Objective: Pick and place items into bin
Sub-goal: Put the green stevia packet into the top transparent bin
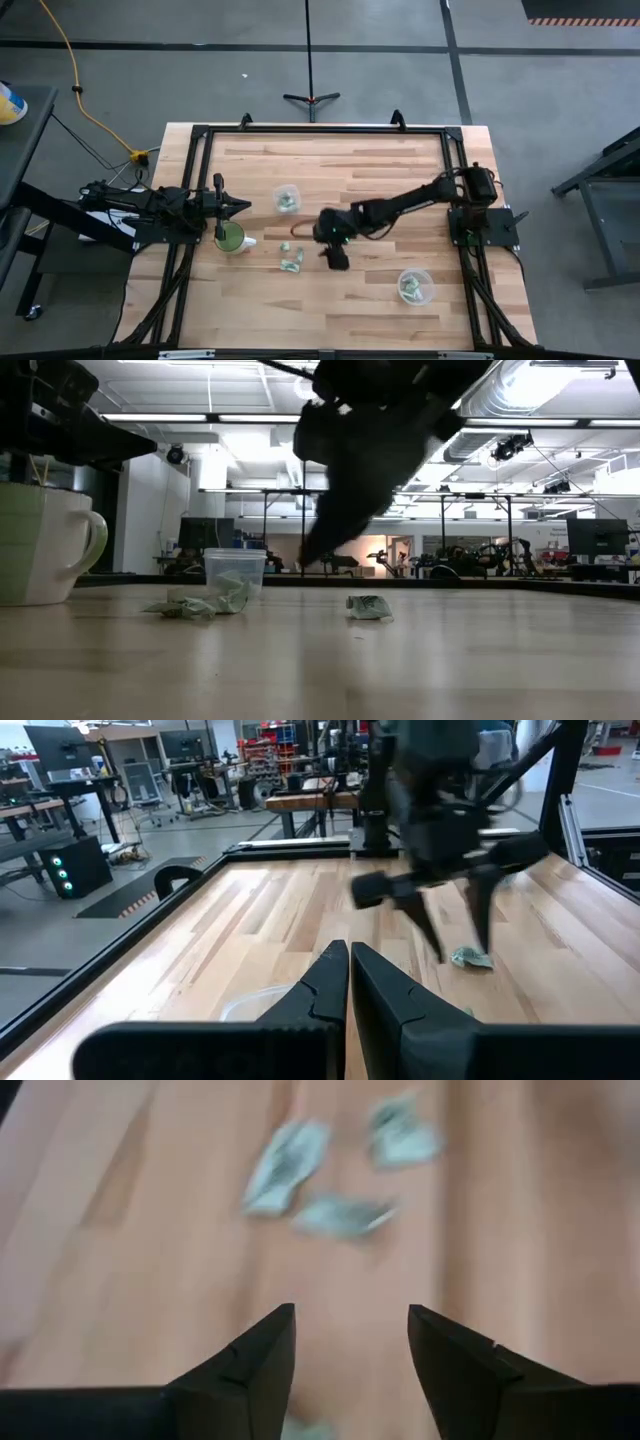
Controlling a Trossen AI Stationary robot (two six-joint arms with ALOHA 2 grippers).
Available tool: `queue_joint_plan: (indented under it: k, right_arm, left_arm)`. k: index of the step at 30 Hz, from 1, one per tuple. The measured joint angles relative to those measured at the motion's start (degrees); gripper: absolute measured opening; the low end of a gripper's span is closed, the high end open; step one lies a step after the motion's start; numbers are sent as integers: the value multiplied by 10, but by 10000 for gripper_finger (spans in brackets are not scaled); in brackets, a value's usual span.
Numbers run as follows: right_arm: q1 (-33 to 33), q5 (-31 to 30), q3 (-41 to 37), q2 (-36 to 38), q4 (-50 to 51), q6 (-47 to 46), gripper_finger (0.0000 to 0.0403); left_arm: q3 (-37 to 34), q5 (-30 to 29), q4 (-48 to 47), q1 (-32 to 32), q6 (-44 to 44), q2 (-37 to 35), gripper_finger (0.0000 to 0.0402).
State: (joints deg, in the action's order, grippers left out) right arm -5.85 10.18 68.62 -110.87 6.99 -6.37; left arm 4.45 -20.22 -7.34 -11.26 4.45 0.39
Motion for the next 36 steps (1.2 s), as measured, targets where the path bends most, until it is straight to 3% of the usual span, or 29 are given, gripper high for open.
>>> queue_joint_plan:
  k: [8,15,30,36]
  right_arm:
    - [-41,-33,0,0,119,-65,190]
    - [-58,-80,0,0,125,-67,181]
    - [-59,-67,-2,0,137,-55,11]
    - [-61,-71,-2,0,101,0,2]
  left_arm:
    - [0,0,3,0,0,0,51]
    - [0,0,4,0,0,0,51]
    - [0,0,4,0,0,0,51]
    - [0,0,4,0,0,0,51]
